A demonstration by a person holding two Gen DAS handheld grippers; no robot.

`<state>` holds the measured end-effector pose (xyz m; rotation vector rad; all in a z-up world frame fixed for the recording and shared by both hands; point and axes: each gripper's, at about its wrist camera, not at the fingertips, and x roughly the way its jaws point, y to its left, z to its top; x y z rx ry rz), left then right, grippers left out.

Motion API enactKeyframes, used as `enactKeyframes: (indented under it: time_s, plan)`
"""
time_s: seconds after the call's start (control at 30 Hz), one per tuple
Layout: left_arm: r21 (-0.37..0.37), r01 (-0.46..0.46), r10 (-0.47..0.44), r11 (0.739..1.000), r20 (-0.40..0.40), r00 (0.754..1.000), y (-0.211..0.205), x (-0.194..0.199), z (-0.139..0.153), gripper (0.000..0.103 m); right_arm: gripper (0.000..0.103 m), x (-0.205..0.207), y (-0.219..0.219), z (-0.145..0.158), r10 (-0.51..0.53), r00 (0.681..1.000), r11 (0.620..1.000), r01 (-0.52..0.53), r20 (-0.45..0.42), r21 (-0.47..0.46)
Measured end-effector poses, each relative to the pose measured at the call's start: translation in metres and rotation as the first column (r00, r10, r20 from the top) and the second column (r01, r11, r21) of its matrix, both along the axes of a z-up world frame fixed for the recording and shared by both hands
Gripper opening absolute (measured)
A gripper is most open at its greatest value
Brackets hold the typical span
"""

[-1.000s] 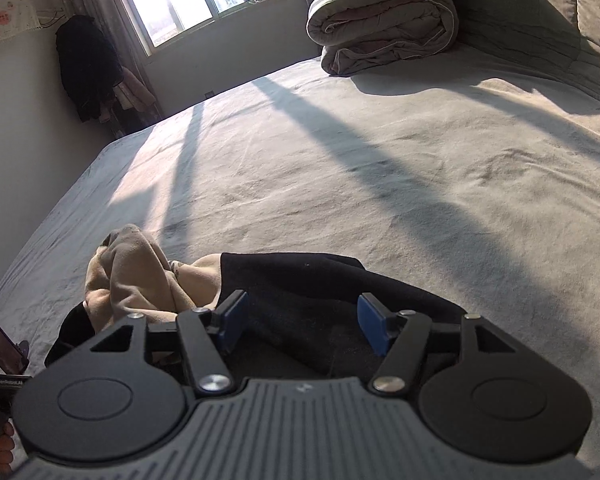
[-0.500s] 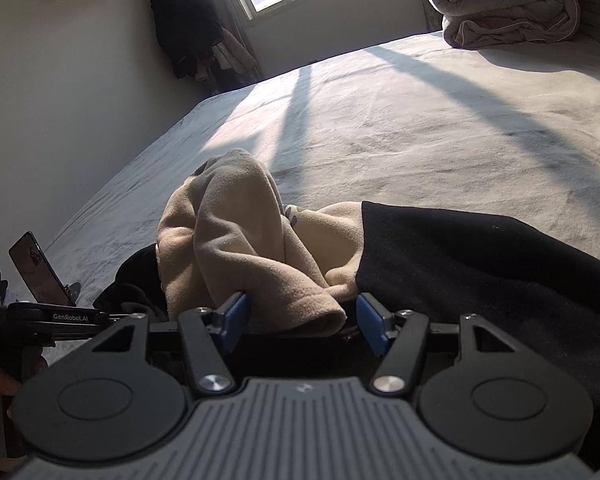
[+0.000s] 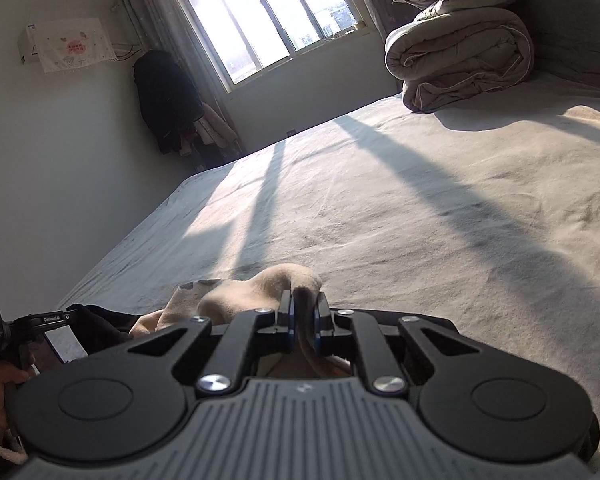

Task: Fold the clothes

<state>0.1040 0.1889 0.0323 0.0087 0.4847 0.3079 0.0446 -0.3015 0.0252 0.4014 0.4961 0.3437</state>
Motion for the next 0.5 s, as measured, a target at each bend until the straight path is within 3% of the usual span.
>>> enactKeyframes:
  time_s: [0.13, 0.2, 0.27, 0.33, 0.37, 0.4, 0.47, 0.5]
  plan:
    - [-0.016, 0.02, -0.02, 1.0, -0.015, 1.0, -0.008, 0.0, -0.003, 0.007, 0.011, -0.009, -0.005, -0.003, 0.061, 0.998, 0.998, -0.06, -0.019, 0.015]
    - [-0.078, 0.073, -0.077, 0.994, -0.049, 0.996, -0.013, -0.003, -0.005, 0.012, 0.011, -0.015, -0.001, -0.005, 0.112, 0.993, 0.994, -0.112, -0.032, 0.009]
    - [-0.129, 0.128, -0.136, 0.983, -0.056, 0.989, -0.019, -0.011, -0.006, 0.042, 0.011, -0.021, 0.006, -0.006, 0.15, 0.988, 0.988, -0.151, -0.043, -0.023]
    - [-0.182, 0.196, -0.208, 0.964, -0.051, 0.977, -0.024, -0.021, -0.007, 0.056, 0.011, -0.023, 0.009, -0.008, 0.162, 0.985, 0.985, -0.165, -0.061, -0.041]
    - [-0.241, 0.254, -0.274, 0.937, -0.055, 0.96, -0.025, -0.023, -0.008, 0.057, 0.011, -0.025, 0.01, -0.01, 0.167, 0.983, 0.984, -0.17, -0.07, -0.048]
    - [-0.32, 0.324, -0.361, 0.89, -0.064, 0.93, -0.028, -0.025, -0.013, 0.058, 0.011, -0.026, 0.011, -0.011, 0.171, 0.982, 0.983, -0.176, -0.08, -0.055]
    - [-0.441, 0.441, -0.526, 0.782, -0.086, 0.846, -0.043, -0.026, -0.028, 0.063, 0.011, -0.024, 0.009, -0.013, 0.168, 0.982, 0.983, -0.173, -0.092, -0.056]
    - [-0.431, 0.468, -0.56, 0.772, -0.111, 0.821, -0.055, -0.026, -0.036, 0.065, 0.012, -0.023, 0.007, -0.014, 0.165, 0.981, 0.984, -0.171, -0.098, -0.056]
